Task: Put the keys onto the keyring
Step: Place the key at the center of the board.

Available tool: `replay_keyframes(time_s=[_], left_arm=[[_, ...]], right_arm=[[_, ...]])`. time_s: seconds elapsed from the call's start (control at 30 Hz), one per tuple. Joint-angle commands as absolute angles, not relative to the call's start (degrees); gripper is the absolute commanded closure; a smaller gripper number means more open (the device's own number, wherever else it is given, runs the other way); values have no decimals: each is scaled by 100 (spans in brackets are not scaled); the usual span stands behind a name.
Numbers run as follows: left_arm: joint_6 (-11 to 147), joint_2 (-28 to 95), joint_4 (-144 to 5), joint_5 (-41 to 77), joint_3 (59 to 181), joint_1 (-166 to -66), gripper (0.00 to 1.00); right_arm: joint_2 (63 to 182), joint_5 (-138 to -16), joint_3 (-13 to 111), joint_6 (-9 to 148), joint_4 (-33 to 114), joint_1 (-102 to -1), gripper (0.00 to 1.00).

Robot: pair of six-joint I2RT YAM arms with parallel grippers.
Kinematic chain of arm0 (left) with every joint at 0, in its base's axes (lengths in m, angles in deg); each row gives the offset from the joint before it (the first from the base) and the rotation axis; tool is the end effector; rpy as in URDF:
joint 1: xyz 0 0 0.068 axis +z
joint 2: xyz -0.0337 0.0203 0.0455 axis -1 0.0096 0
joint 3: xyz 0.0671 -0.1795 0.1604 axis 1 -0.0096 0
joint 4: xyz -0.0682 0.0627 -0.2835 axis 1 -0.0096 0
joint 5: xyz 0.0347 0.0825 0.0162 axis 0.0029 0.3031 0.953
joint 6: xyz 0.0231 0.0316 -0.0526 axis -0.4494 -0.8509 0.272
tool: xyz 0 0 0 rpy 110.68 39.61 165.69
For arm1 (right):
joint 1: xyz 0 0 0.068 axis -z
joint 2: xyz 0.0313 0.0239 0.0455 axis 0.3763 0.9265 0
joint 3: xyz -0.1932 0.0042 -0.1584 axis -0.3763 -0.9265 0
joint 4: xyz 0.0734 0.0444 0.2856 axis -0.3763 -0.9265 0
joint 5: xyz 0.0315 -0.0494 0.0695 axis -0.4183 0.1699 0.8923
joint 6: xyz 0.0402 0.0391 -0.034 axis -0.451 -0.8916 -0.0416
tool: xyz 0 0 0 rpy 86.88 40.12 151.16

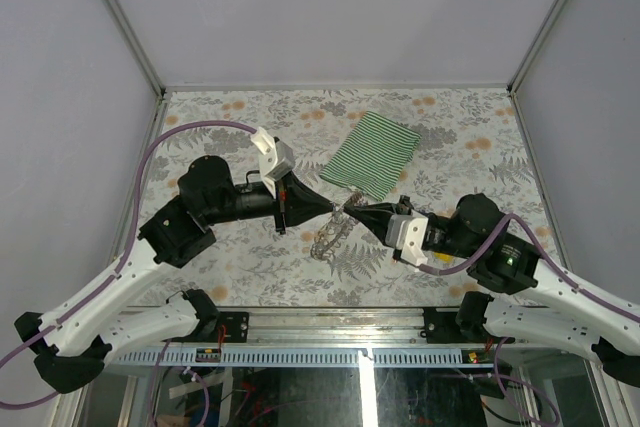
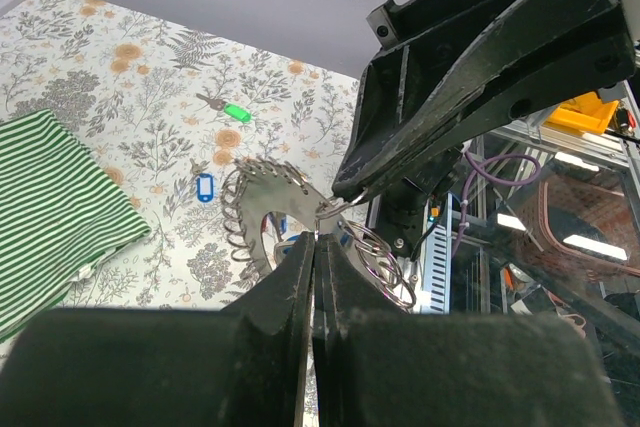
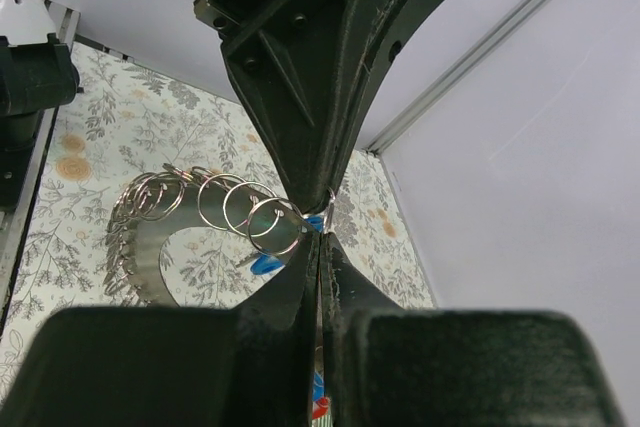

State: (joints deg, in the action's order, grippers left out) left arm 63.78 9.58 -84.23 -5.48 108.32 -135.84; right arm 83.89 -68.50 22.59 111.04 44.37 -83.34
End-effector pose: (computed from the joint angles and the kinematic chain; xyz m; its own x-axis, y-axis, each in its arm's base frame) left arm 0.1589 -0.2061 0.3994 -0.1614 0.0130 -0.9868 0.9651 0.2109 -0.1551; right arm 0.1030 0.2174 0.3895 0.6194 -0.0008 -0.7850 -0.7563 0.2675 -0.5970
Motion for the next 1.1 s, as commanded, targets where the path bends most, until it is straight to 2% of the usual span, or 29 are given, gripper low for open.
replay_keyframes(time_s=[0.0, 0.63, 1.07], left_arm=[[6405, 976, -8130, -469, 10874, -13572, 100], [6228, 1026, -8224, -362, 10832, -13568, 100], [6192, 1243, -8556, -162, 10128, -13570, 100]], right_arm=[[8250, -6644, 2354, 11078, 4966, -8380, 100], [8181, -6945, 2347, 11005, 4982, -8383, 100], [7863, -7247, 2322, 11057, 4452, -8381, 100]])
